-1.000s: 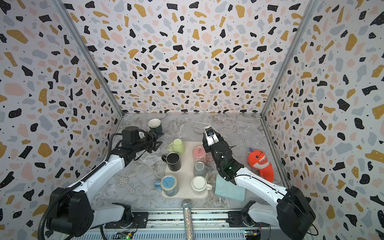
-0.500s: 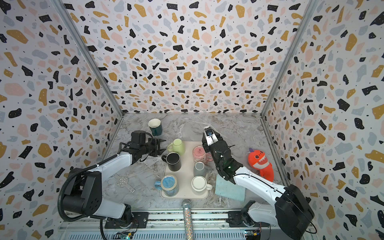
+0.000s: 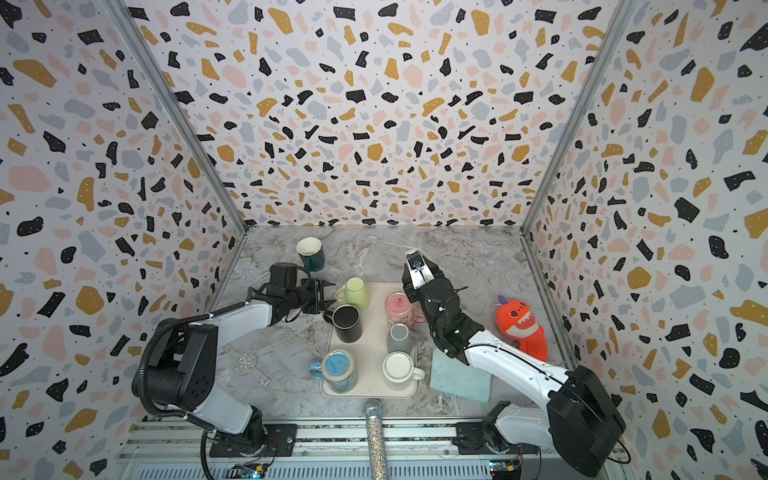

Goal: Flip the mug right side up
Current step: 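Reach the left gripper to the light green mug on the tray and grasp it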

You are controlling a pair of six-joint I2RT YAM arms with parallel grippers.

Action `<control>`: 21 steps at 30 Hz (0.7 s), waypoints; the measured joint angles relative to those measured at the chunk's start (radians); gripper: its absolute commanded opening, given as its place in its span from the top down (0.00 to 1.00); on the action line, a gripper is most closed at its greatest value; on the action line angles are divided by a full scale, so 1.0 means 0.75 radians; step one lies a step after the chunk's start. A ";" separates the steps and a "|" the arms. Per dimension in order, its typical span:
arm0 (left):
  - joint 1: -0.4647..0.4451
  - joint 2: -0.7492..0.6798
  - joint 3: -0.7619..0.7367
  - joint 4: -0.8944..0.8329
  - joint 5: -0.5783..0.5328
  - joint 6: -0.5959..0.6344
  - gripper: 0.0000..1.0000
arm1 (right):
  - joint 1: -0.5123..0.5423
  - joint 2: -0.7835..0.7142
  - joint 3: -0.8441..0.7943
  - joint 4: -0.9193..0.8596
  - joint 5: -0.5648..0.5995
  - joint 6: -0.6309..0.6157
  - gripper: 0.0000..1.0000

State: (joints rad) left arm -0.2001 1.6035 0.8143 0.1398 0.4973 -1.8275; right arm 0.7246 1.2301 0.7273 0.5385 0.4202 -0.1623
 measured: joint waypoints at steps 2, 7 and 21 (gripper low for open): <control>0.000 0.030 0.003 0.016 0.001 -0.009 0.51 | -0.001 0.008 0.000 0.000 0.001 0.000 0.47; 0.000 0.078 0.004 0.065 0.004 -0.034 0.51 | -0.004 0.018 0.000 -0.001 0.004 0.000 0.47; -0.028 0.164 0.063 0.190 0.011 -0.103 0.53 | -0.010 0.020 0.000 -0.001 0.011 -0.001 0.47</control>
State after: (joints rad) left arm -0.2211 1.7264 0.8616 0.2821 0.5053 -1.9049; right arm 0.7170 1.2449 0.7273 0.5381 0.4282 -0.1631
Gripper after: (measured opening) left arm 0.477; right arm 0.535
